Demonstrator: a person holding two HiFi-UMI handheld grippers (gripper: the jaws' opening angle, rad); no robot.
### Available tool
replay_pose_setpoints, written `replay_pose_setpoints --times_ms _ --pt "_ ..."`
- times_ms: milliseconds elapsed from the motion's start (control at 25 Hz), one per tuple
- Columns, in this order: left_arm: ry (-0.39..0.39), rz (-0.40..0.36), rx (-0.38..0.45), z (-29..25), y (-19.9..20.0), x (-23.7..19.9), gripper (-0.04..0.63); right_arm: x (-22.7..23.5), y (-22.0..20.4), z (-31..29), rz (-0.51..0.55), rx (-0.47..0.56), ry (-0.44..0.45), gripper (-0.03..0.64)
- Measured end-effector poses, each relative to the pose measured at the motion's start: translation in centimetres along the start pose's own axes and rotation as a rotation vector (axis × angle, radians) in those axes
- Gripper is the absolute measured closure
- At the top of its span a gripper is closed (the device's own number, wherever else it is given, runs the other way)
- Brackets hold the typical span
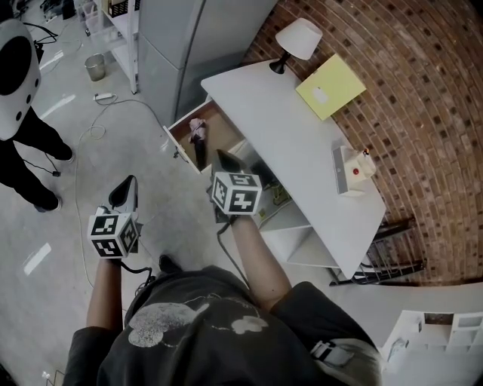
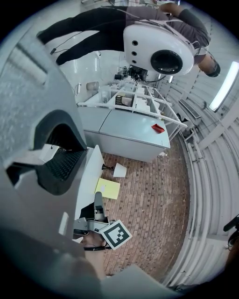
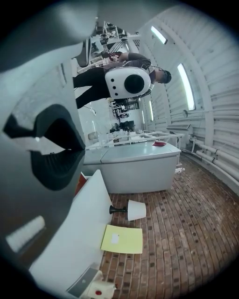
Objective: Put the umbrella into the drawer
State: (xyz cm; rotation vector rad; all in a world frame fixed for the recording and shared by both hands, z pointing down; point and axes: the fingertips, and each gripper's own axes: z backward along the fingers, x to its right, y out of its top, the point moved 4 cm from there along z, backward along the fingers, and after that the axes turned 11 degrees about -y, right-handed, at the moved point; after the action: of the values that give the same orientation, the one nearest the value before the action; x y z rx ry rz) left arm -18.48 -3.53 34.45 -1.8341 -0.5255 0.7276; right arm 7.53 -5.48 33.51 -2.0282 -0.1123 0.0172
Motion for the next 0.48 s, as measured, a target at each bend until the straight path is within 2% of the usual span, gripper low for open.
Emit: replay_pose_setpoints --times_ms 480 --pt "0.031 -0.051 0.009 -2.2 0.7 7.7 0.584 4.8 -0.7 3.9 0.002 0.019 0.072 0.612"
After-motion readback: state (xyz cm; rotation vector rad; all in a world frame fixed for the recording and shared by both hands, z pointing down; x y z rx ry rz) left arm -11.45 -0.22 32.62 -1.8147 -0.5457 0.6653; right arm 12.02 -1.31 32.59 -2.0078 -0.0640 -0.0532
